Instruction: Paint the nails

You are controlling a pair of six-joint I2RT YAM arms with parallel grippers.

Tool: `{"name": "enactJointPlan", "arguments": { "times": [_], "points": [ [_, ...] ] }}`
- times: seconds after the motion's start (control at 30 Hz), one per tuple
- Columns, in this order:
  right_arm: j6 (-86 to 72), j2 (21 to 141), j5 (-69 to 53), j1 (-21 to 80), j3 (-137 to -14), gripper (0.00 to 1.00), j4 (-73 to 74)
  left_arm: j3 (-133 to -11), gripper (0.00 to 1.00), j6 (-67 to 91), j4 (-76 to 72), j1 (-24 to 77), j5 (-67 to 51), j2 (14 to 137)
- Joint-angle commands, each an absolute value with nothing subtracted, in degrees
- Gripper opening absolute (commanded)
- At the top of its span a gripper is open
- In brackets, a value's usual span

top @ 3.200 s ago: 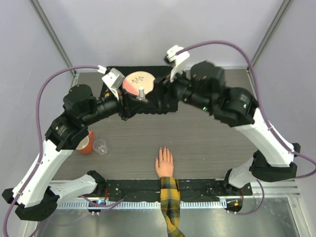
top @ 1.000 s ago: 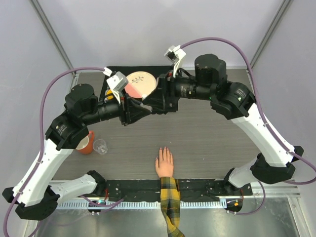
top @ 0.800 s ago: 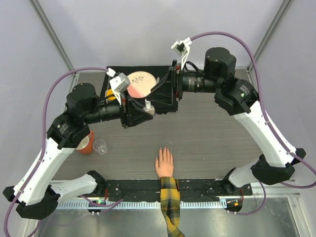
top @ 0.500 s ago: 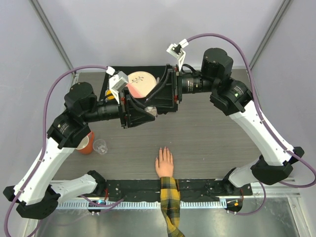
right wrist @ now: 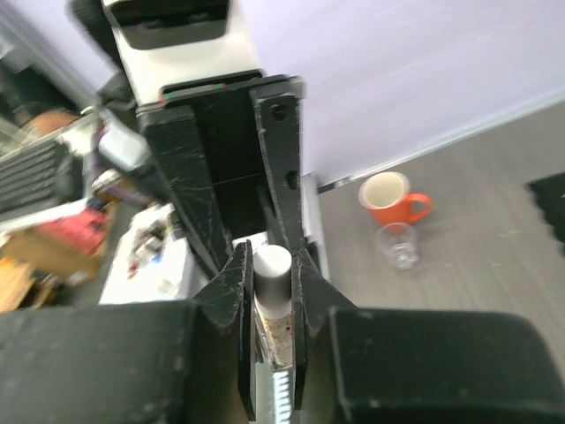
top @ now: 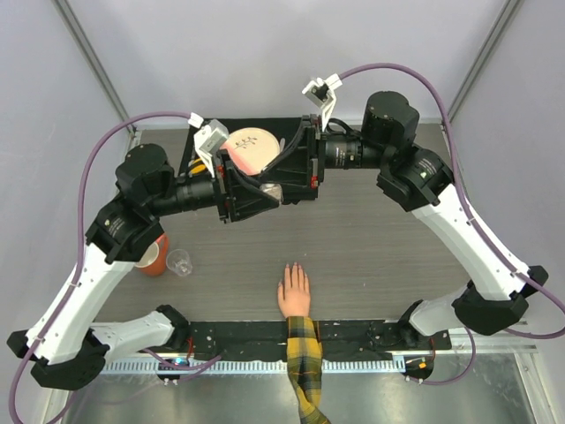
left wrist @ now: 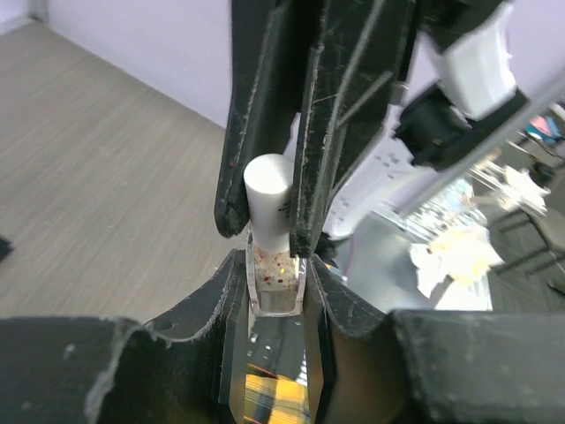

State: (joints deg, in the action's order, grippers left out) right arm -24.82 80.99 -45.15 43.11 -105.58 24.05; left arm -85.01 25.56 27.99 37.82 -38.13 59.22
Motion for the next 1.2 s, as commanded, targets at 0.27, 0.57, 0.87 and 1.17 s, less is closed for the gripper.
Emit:
{"name": "enactJointPlan", "arguments": {
  "times": [0.27, 0.57, 0.87, 1.17],
  "points": [
    [-10.0, 93.1, 43.5, 74.6, -132.2, 0.01, 58.1, -97.7, 0.00, 15.4, 32.2, 37.4, -17.7, 70.8],
    [-12.4, 90.3, 37.0, 73.6, -130.4, 0.16, 56.0, -93.2, 0.00, 10.0, 33.4, 37.5, -19.2, 68.0],
    [-11.0, 75.5, 0.6, 62.5, -114.0, 0.70, 38.0, -81.5, 0.00, 11.6, 27.3, 37.4, -32.1, 57.0],
    [-18.0, 79.3, -35.7, 50.4, -117.9, 0.76, 36.4, -76.9, 0.00, 15.0, 21.8, 37.4, -39.6, 50.7]
  ]
}}
